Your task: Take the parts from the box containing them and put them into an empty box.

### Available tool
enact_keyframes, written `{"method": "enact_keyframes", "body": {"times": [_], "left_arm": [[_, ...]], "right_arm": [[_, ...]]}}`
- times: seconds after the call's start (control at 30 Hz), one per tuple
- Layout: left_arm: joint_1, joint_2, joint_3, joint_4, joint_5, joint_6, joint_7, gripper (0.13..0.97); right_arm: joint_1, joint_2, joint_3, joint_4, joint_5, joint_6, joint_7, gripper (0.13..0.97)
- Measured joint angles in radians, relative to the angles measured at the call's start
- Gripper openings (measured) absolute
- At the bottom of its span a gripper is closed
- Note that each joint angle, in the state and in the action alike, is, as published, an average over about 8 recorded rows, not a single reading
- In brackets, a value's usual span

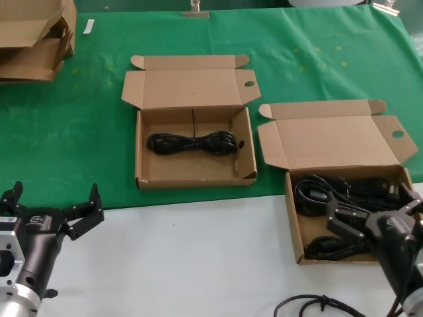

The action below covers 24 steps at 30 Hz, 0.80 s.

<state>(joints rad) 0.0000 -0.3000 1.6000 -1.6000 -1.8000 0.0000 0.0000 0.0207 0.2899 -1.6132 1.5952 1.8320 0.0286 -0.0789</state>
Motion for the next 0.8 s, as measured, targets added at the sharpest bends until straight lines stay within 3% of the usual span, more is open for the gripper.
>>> {"method": "enact_keyframes", "body": {"times": [0.8], "left_arm": [[0.000,0.000,0.000,0.000,0.000,0.000,0.000,0.966]], "right_arm": [[0.000,0.000,0.000,0.000,0.000,0.000,0.000,0.966]]}}
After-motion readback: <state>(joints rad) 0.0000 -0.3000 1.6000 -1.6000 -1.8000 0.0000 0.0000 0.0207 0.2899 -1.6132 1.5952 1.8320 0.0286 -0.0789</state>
